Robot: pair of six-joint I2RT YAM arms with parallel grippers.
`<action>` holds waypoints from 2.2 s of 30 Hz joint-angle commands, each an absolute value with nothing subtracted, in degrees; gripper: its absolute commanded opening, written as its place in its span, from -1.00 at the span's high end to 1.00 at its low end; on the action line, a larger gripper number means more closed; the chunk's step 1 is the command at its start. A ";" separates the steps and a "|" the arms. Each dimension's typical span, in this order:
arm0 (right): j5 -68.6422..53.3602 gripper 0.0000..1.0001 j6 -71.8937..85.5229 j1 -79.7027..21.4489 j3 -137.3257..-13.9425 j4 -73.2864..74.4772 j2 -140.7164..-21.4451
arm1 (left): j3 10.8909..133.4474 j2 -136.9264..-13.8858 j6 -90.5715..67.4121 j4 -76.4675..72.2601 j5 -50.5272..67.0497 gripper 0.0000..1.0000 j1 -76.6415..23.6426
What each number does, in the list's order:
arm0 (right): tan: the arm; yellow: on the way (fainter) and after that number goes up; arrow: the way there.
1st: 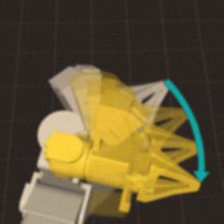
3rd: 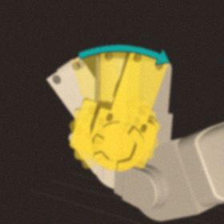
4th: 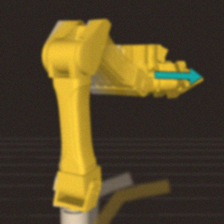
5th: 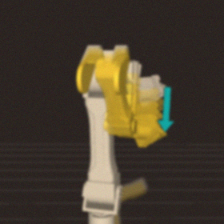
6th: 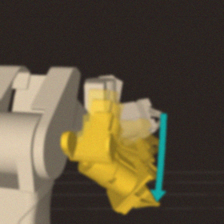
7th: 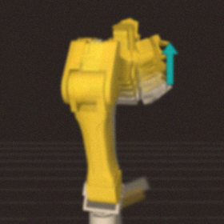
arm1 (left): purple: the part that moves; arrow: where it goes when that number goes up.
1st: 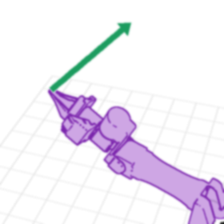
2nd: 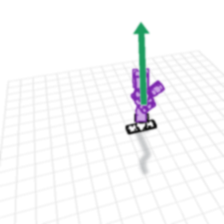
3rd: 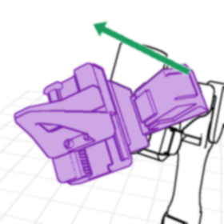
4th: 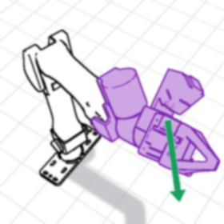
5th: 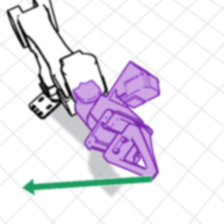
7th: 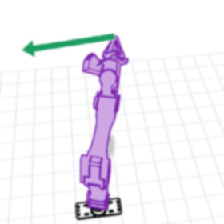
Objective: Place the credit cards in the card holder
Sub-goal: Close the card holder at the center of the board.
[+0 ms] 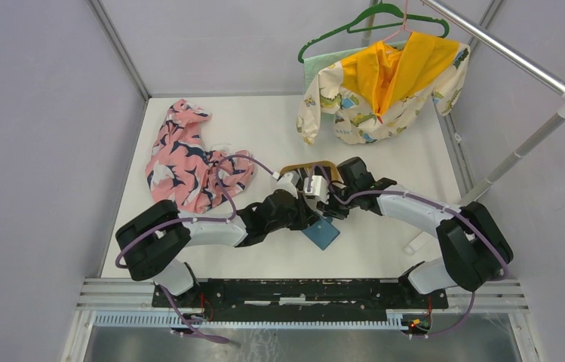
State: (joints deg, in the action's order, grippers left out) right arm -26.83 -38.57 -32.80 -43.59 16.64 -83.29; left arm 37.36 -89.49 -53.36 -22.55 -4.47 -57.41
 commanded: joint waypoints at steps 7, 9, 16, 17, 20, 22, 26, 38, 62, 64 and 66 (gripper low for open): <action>-25.10 -0.10 -46.25 -31.77 -44.60 16.51 -68.62 | 39.54 -91.29 -47.12 -21.75 -5.05 0.74 -57.35; -26.33 -0.66 -47.65 -31.77 -42.86 14.21 -65.96 | 40.38 -92.02 -46.43 -20.70 -4.77 0.84 -56.96; -38.57 -0.79 -50.61 -31.74 -46.84 25.04 -74.22 | 40.96 -94.39 -46.49 -19.95 -4.08 0.96 -56.18; -36.59 -0.77 -50.87 -31.71 -46.12 24.78 -74.57 | 40.85 -94.46 -46.47 -19.95 -4.00 0.97 -56.15; -32.48 -0.67 -48.87 -31.21 -44.98 23.90 -74.90 | 40.60 -95.08 -46.54 -19.95 -4.10 0.96 -56.01; -31.79 -0.53 -47.24 -30.55 -45.35 24.14 -75.02 | 40.46 -95.81 -46.70 -20.22 -4.15 0.96 -56.02; -29.76 -0.39 -42.95 -29.30 -44.82 22.08 -75.45 | 40.09 -97.37 -47.57 -21.76 -3.61 0.96 -56.02; -30.61 -0.10 -40.39 -29.36 -45.63 23.19 -78.22 | 39.11 -98.04 -48.65 -23.42 -3.26 0.96 -56.05; -24.25 0.88 -35.95 -30.80 -45.53 20.14 -79.99 | 39.07 -97.39 -49.04 -23.47 -3.02 0.96 -56.06; -24.56 1.00 -35.89 -30.81 -45.62 20.17 -79.86 | 38.98 -97.31 -49.09 -23.42 -3.12 0.96 -56.07; -25.47 1.00 -35.82 -30.63 -45.62 20.20 -79.71 | 38.94 -97.14 -49.32 -23.47 -3.08 0.96 -56.04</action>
State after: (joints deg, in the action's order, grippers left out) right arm -25.34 -36.64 -30.65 -44.38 21.47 -80.31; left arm 39.05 -97.03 -49.58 -22.83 -3.33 -56.21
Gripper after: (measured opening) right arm 0.009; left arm 0.026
